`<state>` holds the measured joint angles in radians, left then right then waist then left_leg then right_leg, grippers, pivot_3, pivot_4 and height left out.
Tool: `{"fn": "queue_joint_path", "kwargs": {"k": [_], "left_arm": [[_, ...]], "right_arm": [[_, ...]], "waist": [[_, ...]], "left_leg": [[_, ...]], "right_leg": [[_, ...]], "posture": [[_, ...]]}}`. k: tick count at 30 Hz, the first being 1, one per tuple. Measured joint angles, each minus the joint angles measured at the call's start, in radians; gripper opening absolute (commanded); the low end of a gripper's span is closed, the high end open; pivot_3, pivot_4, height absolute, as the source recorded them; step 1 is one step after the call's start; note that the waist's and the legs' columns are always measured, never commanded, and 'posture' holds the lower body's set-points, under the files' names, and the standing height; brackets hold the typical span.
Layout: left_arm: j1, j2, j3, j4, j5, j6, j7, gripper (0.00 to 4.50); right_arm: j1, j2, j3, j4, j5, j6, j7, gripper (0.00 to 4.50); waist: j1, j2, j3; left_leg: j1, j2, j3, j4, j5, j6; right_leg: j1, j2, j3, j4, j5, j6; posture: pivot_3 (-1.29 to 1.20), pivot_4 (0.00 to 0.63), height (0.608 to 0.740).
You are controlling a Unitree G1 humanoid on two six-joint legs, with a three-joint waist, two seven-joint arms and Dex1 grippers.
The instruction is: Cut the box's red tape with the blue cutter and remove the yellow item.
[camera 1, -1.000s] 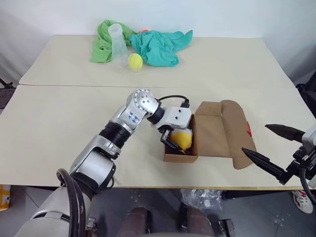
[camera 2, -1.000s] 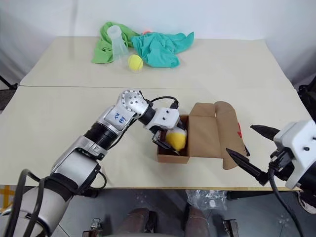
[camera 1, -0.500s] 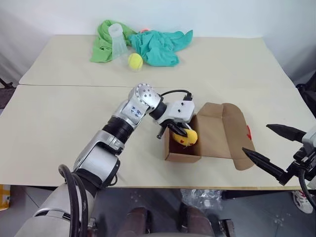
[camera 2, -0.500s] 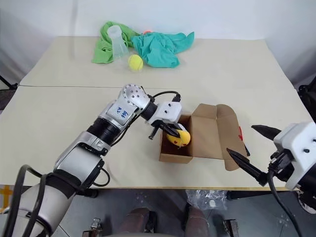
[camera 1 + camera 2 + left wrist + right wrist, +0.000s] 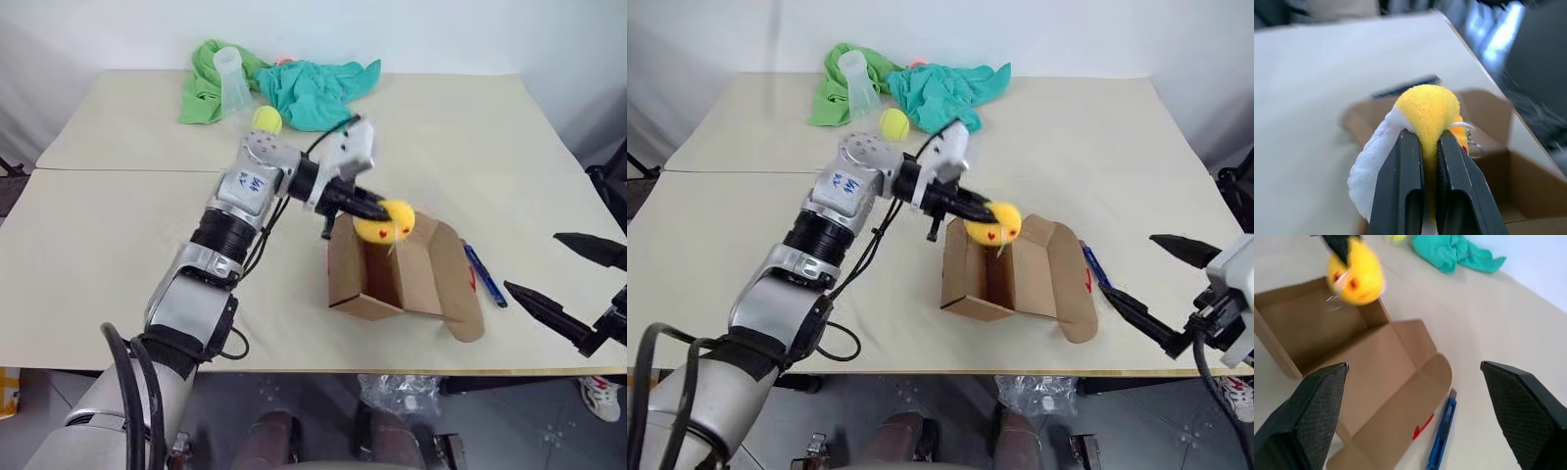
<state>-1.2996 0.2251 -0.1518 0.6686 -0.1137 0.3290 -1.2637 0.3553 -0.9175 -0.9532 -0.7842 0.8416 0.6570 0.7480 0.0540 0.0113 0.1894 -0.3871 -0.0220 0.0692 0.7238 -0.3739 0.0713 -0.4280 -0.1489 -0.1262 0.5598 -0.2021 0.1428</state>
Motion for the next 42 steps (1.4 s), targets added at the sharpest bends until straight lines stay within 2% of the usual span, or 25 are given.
{"fn": "queue_joint_path", "kwargs": {"k": [4,8,10,15,20,21,25,33,39,40,42], "left_arm": [[-0.021,0.056,0.077,-0.040,-0.020,0.068,0.113,0.01],[-0.020,0.208,0.147,-0.043,0.031,0.132,0.334,0.01],[0.003,0.239,0.155,-0.064,0.051,0.165,0.407,0.01],[0.222,0.356,0.132,-0.136,0.128,0.407,0.543,0.01],[0.397,0.441,0.137,-0.390,0.128,0.629,0.577,0.01],[0.418,0.461,0.146,-0.444,0.121,0.663,0.577,0.67],[0.532,0.561,0.173,-0.653,0.083,0.809,0.564,1.92],[0.571,0.663,0.234,-0.819,-0.026,0.922,0.530,4.38],[0.581,0.718,0.245,-0.812,-0.052,0.844,0.518,4.47],[0.582,0.713,0.249,-0.813,-0.061,0.796,0.515,4.47],[0.588,0.640,0.294,-0.824,-0.096,0.677,0.502,4.47]], "right_arm": [[-0.047,-0.026,0.008,0.043,-0.001,-0.003,0.034,4.50],[-0.162,-0.067,0.052,0.152,0.018,-0.029,0.096,4.50],[-0.202,-0.068,0.089,0.189,0.024,-0.037,0.127,4.50],[-0.356,-0.087,0.244,0.330,0.008,-0.093,0.208,4.50],[-0.600,-0.095,0.439,0.477,-0.025,-0.138,0.271,4.50],[-0.633,-0.096,0.472,0.500,-0.037,-0.146,0.285,4.50],[-0.777,-0.093,0.597,0.625,-0.091,-0.184,0.354,4.50],[-0.892,-0.070,0.681,0.754,-0.163,-0.238,0.427,4.50],[-0.901,-0.069,0.696,0.793,-0.202,-0.260,0.462,4.50],[-0.901,-0.069,0.696,0.793,-0.206,-0.262,0.463,4.50],[-0.894,-0.071,0.693,0.793,-0.215,-0.263,0.461,4.50]], "waist": [[-0.003,0.000,0.000],[-0.023,0.000,0.000],[-0.021,0.000,0.000],[-0.031,-0.001,0.000],[-0.029,-0.002,0.001],[-0.027,-0.002,0.001],[-0.032,-0.002,0.001],[-0.033,-0.002,0.001],[-0.032,-0.002,0.001],[-0.032,-0.002,0.001],[-0.028,-0.002,0.001]], "left_leg": [[0.000,0.000,0.000,0.000,0.000,0.000],[0.003,0.001,0.002,-0.001,0.001,-0.001],[0.003,0.000,0.002,-0.001,0.001,-0.001],[0.006,0.000,0.005,-0.002,0.001,-0.001],[0.006,0.000,0.004,-0.002,0.001,-0.002],[0.006,0.001,0.004,-0.002,0.001,-0.003],[0.006,0.000,0.004,-0.002,0.001,-0.004],[0.007,0.001,0.004,-0.003,0.001,-0.006],[0.009,0.002,0.005,-0.004,0.001,-0.007],[0.009,0.002,0.005,-0.004,0.001,-0.008],[0.010,0.001,0.005,-0.004,0.001,-0.008]], "right_leg": [[0.000,0.000,0.000,0.000,0.000,0.000],[0.000,0.001,0.002,0.001,0.000,0.001],[0.001,0.000,0.002,0.002,0.000,0.001],[0.002,0.001,0.005,0.002,0.001,0.001],[0.001,0.001,0.005,0.003,0.000,0.001],[0.001,0.001,0.005,0.003,0.000,0.001],[0.001,0.001,0.005,0.003,0.000,0.000],[0.001,0.001,0.004,0.004,-0.001,-0.001],[0.001,0.002,0.005,0.006,-0.002,-0.003],[0.001,0.001,0.005,0.006,-0.002,-0.003],[0.002,0.001,0.005,0.006,-0.002,-0.003]], "posture": [[0.00,0.150,0.740],[0.00,0.150,0.740],[0.00,0.150,0.740],[0.00,0.150,0.740],[0.00,0.150,0.740],[0.00,0.150,0.740],[0.00,0.150,0.740],[0.00,0.150,0.740],[0.00,0.150,0.740],[0.00,0.150,0.740],[0.00,0.150,0.740]]}}
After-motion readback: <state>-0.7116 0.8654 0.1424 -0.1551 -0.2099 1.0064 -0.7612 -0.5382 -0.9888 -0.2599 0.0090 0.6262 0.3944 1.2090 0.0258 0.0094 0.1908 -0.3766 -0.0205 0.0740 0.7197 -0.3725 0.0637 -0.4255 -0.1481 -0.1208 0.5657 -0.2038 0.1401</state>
